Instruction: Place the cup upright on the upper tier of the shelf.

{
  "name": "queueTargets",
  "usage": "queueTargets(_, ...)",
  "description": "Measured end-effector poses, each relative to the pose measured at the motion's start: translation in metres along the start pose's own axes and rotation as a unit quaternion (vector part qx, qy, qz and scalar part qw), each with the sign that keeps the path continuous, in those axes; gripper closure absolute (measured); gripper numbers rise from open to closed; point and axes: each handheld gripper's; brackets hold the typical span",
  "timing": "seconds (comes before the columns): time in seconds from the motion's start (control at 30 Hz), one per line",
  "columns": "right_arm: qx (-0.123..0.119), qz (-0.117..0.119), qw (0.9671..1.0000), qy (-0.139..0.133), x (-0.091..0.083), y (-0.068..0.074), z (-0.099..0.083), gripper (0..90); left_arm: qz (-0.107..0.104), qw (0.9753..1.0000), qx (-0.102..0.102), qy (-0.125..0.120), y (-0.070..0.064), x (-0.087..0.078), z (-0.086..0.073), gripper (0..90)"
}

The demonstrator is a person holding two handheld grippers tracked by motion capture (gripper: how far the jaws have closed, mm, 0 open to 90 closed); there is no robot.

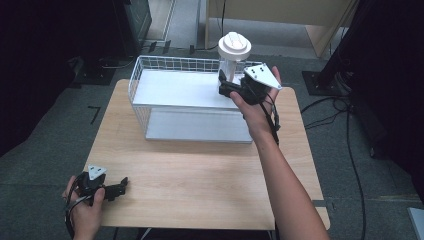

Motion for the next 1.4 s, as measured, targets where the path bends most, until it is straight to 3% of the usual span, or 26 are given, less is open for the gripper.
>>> queueTargets(0.17,0.003,0.001,1.0000,-0.001,-0.012,-0.006,-0.009,0.0,0.001,1.0000,0.001,0.001,0.000,0.000,0.000,0.0)
queueTargets(0.73,-0.024,0.008,0.9996,0.011,-0.066,-0.022,-0.049,0.0,0.001,1.0000,0.002,0.002,0.000,0.000,0.000,0.0)
queueTargets(1.0,-0.028,0.000,0.9995,0.016,-0.093,-0.036,-0.075,0.0,0.001,1.0000,0.002,0.002,0.000,0.000,0.000,0.0)
queueTargets(1.4,-0.017,-0.021,0.9989,0.038,-0.115,-0.062,-0.113,0.0,0.001,1.0000,0.001,0.002,0.000,0.000,0.000,0.0)
Point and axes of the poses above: each handheld gripper's, and its own axes: x roughly forward along the jaws, z roughly out of its top, y roughly to its left, and after that the axes turned 6 degrees about y, right-handed
